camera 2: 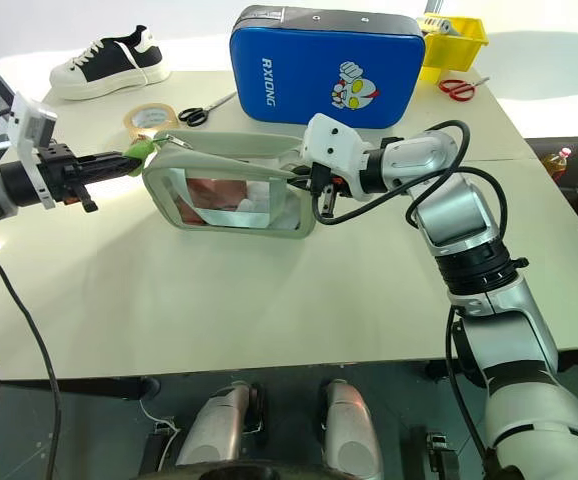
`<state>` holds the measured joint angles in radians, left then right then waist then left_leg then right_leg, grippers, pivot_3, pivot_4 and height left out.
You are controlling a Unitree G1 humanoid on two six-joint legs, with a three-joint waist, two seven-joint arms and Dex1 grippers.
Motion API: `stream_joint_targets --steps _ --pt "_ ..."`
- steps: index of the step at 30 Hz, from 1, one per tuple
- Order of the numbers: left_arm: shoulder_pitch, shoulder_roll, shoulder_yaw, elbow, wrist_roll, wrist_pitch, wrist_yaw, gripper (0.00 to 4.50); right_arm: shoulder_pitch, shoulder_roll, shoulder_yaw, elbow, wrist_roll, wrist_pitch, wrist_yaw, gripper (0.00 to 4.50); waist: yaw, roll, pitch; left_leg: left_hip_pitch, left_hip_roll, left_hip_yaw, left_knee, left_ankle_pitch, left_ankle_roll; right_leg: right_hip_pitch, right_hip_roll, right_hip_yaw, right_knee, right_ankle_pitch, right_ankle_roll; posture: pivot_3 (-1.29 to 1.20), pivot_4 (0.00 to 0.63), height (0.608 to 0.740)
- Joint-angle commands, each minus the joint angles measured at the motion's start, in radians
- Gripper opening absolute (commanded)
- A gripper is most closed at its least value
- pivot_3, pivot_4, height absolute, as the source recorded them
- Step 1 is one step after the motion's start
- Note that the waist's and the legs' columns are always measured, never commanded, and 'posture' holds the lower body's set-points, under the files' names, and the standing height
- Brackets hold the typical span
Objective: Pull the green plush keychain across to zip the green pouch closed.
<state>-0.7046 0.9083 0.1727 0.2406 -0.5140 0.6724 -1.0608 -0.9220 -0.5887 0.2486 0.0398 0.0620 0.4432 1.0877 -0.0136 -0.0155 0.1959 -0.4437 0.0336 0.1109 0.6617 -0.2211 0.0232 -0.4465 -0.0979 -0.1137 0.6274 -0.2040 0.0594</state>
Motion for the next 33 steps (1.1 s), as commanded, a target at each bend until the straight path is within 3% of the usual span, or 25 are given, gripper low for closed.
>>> stream_joint_targets --steps 1,8,12,15,18,24,29,33 --pt "-0.044 0.027 0.040 -0.049 -0.023 0.004 -0.007 0.05 0.002 0.004 0.007 -0.018 0.002 -0.005 0.001 0.00 0.000 0.000 0.000 0.000 0.000 0.000 0.000 0.000 0.000 0.000 0.000 0.000 0.000 0.000 0.000 0.00 0.150 0.740" --pt "-0.170 -0.054 -0.077 -0.190 0.016 -0.013 0.024 0.05 -0.004 0.021 0.011 -0.007 0.002 -0.010 -0.007 0.00 0.001 0.000 0.000 0.000 0.000 0.000 0.000 0.000 0.000 0.001 0.000 0.000 0.000 0.000 0.000 0.00 0.150 0.740" --pt "-0.134 -0.046 -0.196 -0.245 0.130 -0.099 -0.001 0.05 -0.003 0.031 0.013 -0.006 0.000 -0.010 -0.010 0.00 -0.008 0.000 0.000 0.001 0.000 0.001 0.000 0.000 0.000 0.001 0.001 0.000 0.000 0.001 0.002 0.00 0.150 0.740" --pt "-0.115 -0.034 -0.213 -0.239 0.166 -0.136 -0.007 0.05 0.004 0.029 0.011 -0.010 -0.002 -0.012 -0.011 0.00 -0.006 0.000 0.000 0.001 0.001 0.001 0.000 0.000 0.000 0.000 0.001 0.000 0.001 0.001 0.001 0.00 0.150 0.740" --pt "-0.141 -0.046 -0.196 -0.205 0.176 -0.142 0.013 1.08 0.011 0.026 0.010 -0.016 -0.001 -0.010 -0.013 0.00 -0.001 0.000 0.000 0.001 0.001 0.001 0.000 0.000 0.000 0.000 0.001 0.000 0.001 0.001 0.001 0.00 0.150 0.740" --pt "-0.205 -0.024 -0.144 -0.216 0.113 -0.046 -0.007 4.07 0.011 0.028 0.011 -0.015 0.000 -0.005 -0.017 0.00 -0.001 0.000 0.000 0.001 0.001 0.000 0.001 0.000 0.000 0.000 0.001 0.000 0.001 -0.001 -0.001 0.00 0.150 0.740" --pt "-0.189 0.104 -0.101 -0.222 0.078 0.011 -0.095 4.07 0.009 0.022 0.011 -0.007 -0.001 -0.011 -0.014 0.00 -0.005 0.000 0.000 0.001 0.001 0.000 0.000 0.000 0.000 0.000 0.001 0.000 0.001 0.000 0.001 0.00 0.150 0.740" --pt "-0.083 0.170 -0.111 -0.194 0.127 -0.075 -0.134 4.07 0.004 0.024 0.012 -0.004 -0.001 -0.013 -0.013 0.00 -0.002 0.000 0.000 0.001 0.000 0.000 0.000 0.000 0.000 0.000 0.000 0.000 0.001 -0.001 -0.001 0.00 0.150 0.740"
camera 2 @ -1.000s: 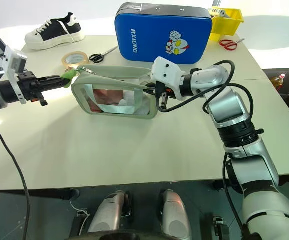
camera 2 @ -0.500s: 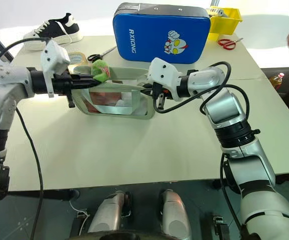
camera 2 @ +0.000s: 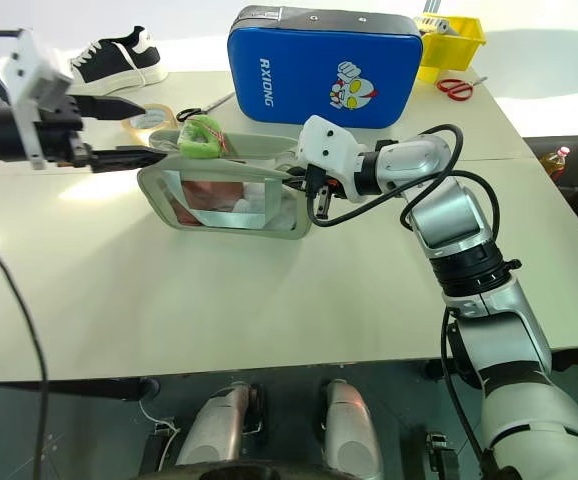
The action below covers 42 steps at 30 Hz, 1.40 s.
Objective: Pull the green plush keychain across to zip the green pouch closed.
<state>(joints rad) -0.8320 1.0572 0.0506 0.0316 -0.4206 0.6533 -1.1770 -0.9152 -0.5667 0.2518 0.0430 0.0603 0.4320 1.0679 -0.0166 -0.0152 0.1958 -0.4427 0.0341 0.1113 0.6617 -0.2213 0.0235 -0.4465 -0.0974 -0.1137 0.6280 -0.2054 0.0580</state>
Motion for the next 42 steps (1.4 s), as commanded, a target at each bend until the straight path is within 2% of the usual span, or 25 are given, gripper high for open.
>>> stream_joint_targets --steps 1,7,8,10,13,14,15,18,42 --pt "0.062 0.020 0.004 0.026 0.049 -0.080 -0.014 4.07 -0.004 0.003 0.010 -0.008 0.001 -0.001 0.007 0.00 0.002 0.000 0.000 0.000 0.000 0.000 0.000 0.000 0.000 0.000 0.000 0.000 0.000 0.000 0.000 0.00 0.150 0.740" --pt "0.094 -0.089 -0.022 0.144 0.125 -0.201 0.068 4.07 -0.006 0.005 0.014 -0.011 0.000 -0.002 0.011 0.00 0.004 0.000 0.000 -0.001 0.000 -0.001 0.000 -0.001 -0.003 0.000 0.000 0.000 -0.001 0.000 -0.001 0.00 0.150 0.740" --pt "0.083 -0.109 -0.014 0.151 0.115 -0.196 0.072 3.84 -0.006 0.004 0.015 -0.012 -0.001 -0.002 0.012 0.00 0.004 0.000 0.000 -0.001 0.000 0.000 0.000 -0.001 -0.002 0.000 0.000 0.000 -0.001 0.000 -0.001 0.00 0.150 0.740" --pt "0.067 -0.129 -0.007 0.156 0.103 -0.181 0.067 3.26 -0.007 0.003 0.015 -0.014 -0.001 0.000 0.013 0.00 0.002 0.000 0.000 -0.001 0.000 0.000 0.000 0.000 -0.001 0.000 0.000 0.000 -0.001 0.000 -0.001 0.00 0.150 0.740" --pt "0.070 -0.125 -0.013 0.155 0.109 -0.184 0.044 1.53 -0.004 -0.001 0.015 -0.021 -0.002 0.003 0.013 0.00 0.002 0.000 0.000 -0.001 0.000 0.000 0.000 0.000 0.000 0.000 0.000 0.000 -0.001 0.000 0.000 0.00 0.150 0.740" --pt "0.074 -0.124 -0.016 0.159 0.115 -0.190 0.040 1.53 -0.002 -0.002 0.014 -0.023 -0.002 0.005 0.012 0.00 0.002 0.000 0.000 -0.001 0.000 0.000 0.000 0.000 0.000 0.000 0.000 0.000 0.000 0.001 0.002 0.00 0.150 0.740" --pt "0.077 -0.123 -0.017 0.160 0.118 -0.193 0.037 1.33 -0.001 -0.002 0.014 -0.026 -0.001 0.007 0.012 0.00 0.003 0.000 0.000 -0.001 0.000 0.000 0.000 0.000 0.000 0.000 0.000 0.000 -0.001 0.001 0.002 0.00 0.150 0.740" --pt "0.080 -0.125 -0.016 0.149 0.121 -0.187 0.034 0.03 0.001 -0.004 0.010 -0.032 -0.001 0.013 0.008 0.00 0.003 0.000 0.000 -0.001 0.000 0.000 0.000 0.000 0.000 0.000 0.000 0.000 -0.001 0.000 0.000 0.00 0.150 0.740" --pt "0.088 -0.125 -0.002 0.139 0.124 -0.189 0.027 0.03 -0.029 0.015 0.010 0.003 -0.006 0.005 -0.007 0.00 0.003 0.000 0.000 -0.001 0.000 0.000 0.000 0.000 0.000 0.000 0.000 0.000 -0.001 0.000 0.000 0.00 0.150 0.740"
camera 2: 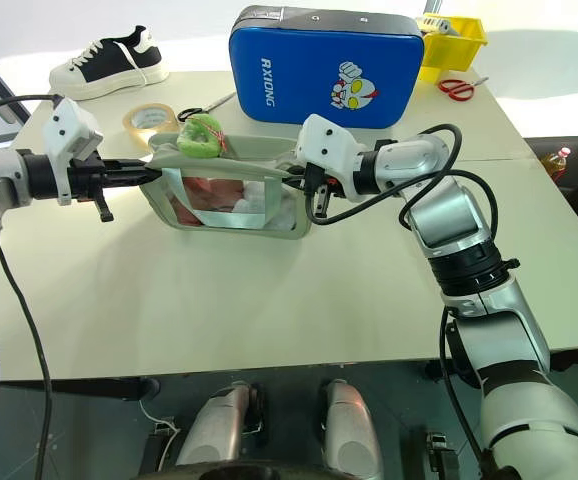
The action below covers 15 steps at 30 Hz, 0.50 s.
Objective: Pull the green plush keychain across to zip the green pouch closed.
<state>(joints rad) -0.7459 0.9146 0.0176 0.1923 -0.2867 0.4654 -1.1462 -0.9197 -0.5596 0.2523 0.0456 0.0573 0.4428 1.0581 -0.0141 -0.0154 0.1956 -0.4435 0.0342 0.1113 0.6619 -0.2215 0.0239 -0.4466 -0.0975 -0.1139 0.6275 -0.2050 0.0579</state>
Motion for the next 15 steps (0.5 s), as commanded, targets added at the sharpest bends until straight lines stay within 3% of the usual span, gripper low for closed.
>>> stream_joint_targets --steps 1,9,12,15 --pt "0.000 0.016 0.031 -0.020 -0.011 -0.001 -0.005 0.03 -0.027 0.008 0.010 0.003 -0.004 -0.007 0.003 0.00 0.000 0.000 0.000 0.000 0.000 0.000 0.000 0.000 0.000 0.000 0.000 0.000 0.000 0.000 0.000 0.00 0.150 0.740" --pt "-0.007 0.017 0.025 -0.028 -0.012 0.027 -0.003 0.03 -0.037 0.015 0.003 0.018 0.000 0.003 0.001 0.00 0.000 0.000 0.000 0.000 0.000 0.000 0.000 0.000 0.000 0.000 0.000 0.000 0.000 0.000 0.000 0.00 0.150 0.740" --pt "0.003 0.017 0.023 -0.039 -0.013 0.030 -0.007 0.00 -0.046 0.018 -0.001 0.033 0.004 0.009 0.003 1.12 0.000 0.000 0.000 0.000 0.000 0.000 0.000 0.000 0.000 0.000 0.000 0.000 0.000 0.000 0.000 0.00 0.150 0.740" --pt "0.007 0.014 0.021 -0.037 -0.008 0.025 -0.004 0.00 -0.078 0.012 -0.008 0.058 0.001 -0.002 0.012 2.62 0.000 0.000 0.000 0.000 0.000 0.000 0.000 0.000 0.000 0.000 0.000 0.000 0.000 0.000 0.000 0.00 0.150 0.740"
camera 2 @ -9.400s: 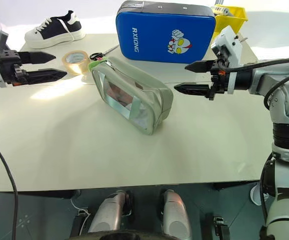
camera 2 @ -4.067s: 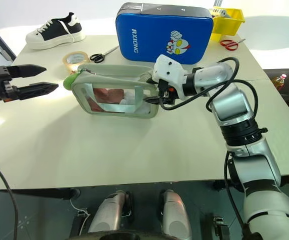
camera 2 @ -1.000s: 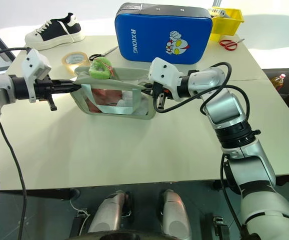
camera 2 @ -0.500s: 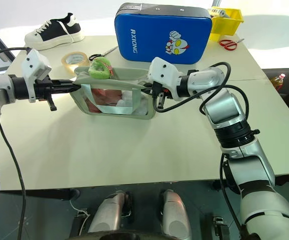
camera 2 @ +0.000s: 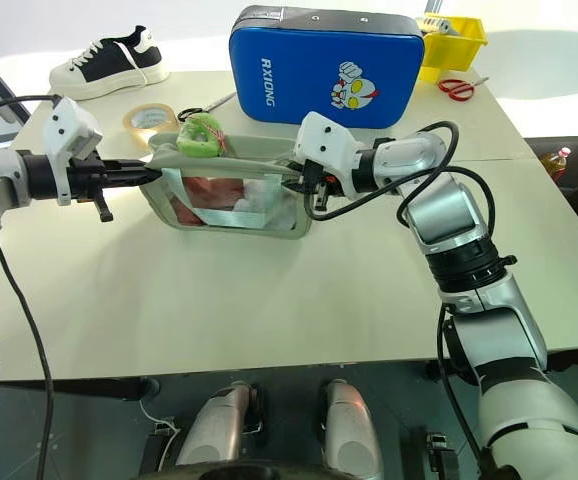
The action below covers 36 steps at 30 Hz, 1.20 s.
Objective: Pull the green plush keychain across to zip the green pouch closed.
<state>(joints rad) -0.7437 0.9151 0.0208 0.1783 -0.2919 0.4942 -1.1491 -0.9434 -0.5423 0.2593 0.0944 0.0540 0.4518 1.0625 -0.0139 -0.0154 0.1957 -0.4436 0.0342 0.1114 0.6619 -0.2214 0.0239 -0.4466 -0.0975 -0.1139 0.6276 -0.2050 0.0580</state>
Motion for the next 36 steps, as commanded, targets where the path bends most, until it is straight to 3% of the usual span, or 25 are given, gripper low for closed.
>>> stream_joint_targets --steps 1,6,10,16,22,25,29,36 --pt "0.004 0.012 0.018 -0.023 -0.003 -0.004 -0.001 0.00 -0.075 -0.007 -0.023 0.020 0.010 -0.007 0.013 3.08 0.000 0.000 0.000 0.000 0.000 0.000 0.000 0.000 0.000 0.000 0.000 0.000 0.000 0.000 0.000 0.00 0.150 0.740" --pt "-0.002 0.010 0.017 -0.017 0.002 -0.012 0.003 0.00 -0.189 0.050 -0.081 0.037 0.098 0.072 0.003 3.08 0.000 0.000 0.000 0.000 0.000 0.000 0.000 0.000 0.000 -0.001 0.000 0.000 0.000 0.000 0.000 0.00 0.150 0.740" --pt "-0.012 0.007 0.014 -0.003 0.006 -0.021 0.002 0.00 -0.231 0.174 -0.065 0.014 0.131 0.105 -0.053 3.08 0.000 0.000 0.000 0.000 0.000 0.000 0.000 0.000 0.000 -0.001 0.000 0.000 0.001 0.001 0.002 0.00 0.150 0.740" --pt "-0.034 -0.003 0.004 0.012 0.012 -0.031 -0.001 0.00 -0.291 0.323 0.006 0.174 0.043 -0.040 -0.151 3.08 0.002 0.000 0.000 -0.001 0.000 0.000 0.000 0.000 0.000 -0.001 0.000 0.000 0.001 0.001 0.002 0.00 0.150 0.740" --pt "-0.034 -0.005 0.006 0.011 0.016 -0.037 -0.002 0.00 -0.320 0.376 0.045 0.382 -0.041 -0.163 -0.210 3.08 0.001 0.000 0.000 -0.001 -0.001 0.000 0.000 0.000 0.000 0.000 0.000 0.000 0.001 0.001 0.002 0.00 0.150 0.740" --pt "-0.026 -0.004 0.012 0.013 0.020 -0.046 0.002 0.00 -0.314 0.373 0.053 0.402 -0.060 -0.187 -0.199 2.20 -0.002 0.000 0.000 -0.001 -0.001 0.000 0.000 0.000 0.000 -0.001 0.000 0.000 0.001 0.001 0.002 0.00 0.150 0.740" --pt "-0.026 -0.007 0.013 0.014 0.022 -0.048 0.005 0.00 -0.307 0.363 0.049 0.400 -0.071 -0.194 -0.188 0.13 -0.004 0.000 0.000 -0.001 -0.001 0.000 0.000 0.000 0.000 -0.001 0.000 0.000 0.001 0.001 0.002 0.00 0.150 0.740" --pt "-0.031 -0.014 0.009 0.025 0.024 -0.060 0.007 0.00 -0.274 0.299 -0.023 0.255 0.010 -0.051 -0.143 0.06 0.001 0.000 0.000 -0.001 -0.001 0.000 0.000 0.000 0.000 -0.001 0.000 0.000 0.001 0.001 0.002 0.00 0.150 0.740"
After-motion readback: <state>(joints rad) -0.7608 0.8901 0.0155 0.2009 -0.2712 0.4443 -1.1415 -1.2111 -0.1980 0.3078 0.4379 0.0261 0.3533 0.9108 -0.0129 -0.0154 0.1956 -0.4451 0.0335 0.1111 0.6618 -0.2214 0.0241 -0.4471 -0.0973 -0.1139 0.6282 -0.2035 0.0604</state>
